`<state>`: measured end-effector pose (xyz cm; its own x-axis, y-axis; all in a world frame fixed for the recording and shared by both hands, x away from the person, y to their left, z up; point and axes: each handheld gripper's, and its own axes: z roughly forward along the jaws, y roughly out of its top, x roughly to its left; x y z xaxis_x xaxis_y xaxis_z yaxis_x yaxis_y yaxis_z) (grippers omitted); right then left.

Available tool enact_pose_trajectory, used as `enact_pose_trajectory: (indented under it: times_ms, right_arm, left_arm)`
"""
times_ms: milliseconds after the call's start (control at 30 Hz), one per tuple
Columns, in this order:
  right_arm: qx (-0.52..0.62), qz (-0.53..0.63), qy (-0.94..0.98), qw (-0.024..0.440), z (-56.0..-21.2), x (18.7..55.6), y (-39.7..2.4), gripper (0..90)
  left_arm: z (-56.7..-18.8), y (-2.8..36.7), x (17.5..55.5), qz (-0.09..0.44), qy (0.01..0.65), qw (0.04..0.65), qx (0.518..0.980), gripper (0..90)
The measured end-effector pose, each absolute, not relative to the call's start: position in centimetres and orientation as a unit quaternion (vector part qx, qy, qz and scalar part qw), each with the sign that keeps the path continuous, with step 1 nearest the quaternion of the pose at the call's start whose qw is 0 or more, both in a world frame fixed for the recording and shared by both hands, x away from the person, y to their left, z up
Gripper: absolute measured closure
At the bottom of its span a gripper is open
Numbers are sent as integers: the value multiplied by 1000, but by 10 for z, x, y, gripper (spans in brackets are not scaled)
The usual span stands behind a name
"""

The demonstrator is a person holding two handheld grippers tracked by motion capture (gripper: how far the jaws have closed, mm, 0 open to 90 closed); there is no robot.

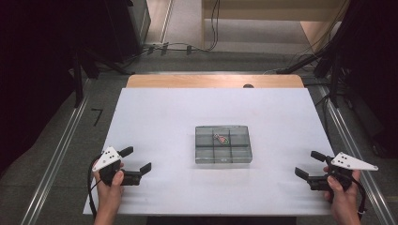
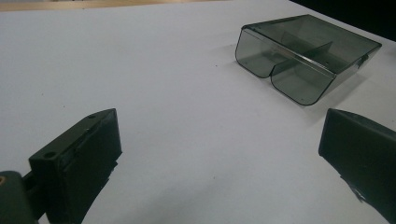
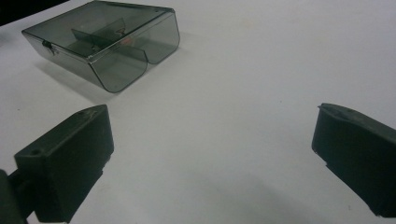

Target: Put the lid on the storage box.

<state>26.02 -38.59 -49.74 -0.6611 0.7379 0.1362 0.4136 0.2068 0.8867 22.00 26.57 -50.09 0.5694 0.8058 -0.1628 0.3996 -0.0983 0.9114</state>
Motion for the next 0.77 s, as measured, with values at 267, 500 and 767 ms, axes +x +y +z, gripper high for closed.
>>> enact_pose_trajectory:
  times_ms: [267,500,767]
  right_arm:
    - [381,502,759,163,-498,261,-388,0]
    - [397,502,752,161,-498,261,-390,0]
    - [395,503,752,162,-496,261,-388,0]
  left_arm:
    - [-501,267,220,197,424,521,714,0]
    - [-501,267,220,197,426,518,715,0]
    - [-502,266,221,198,425,514,719,0]
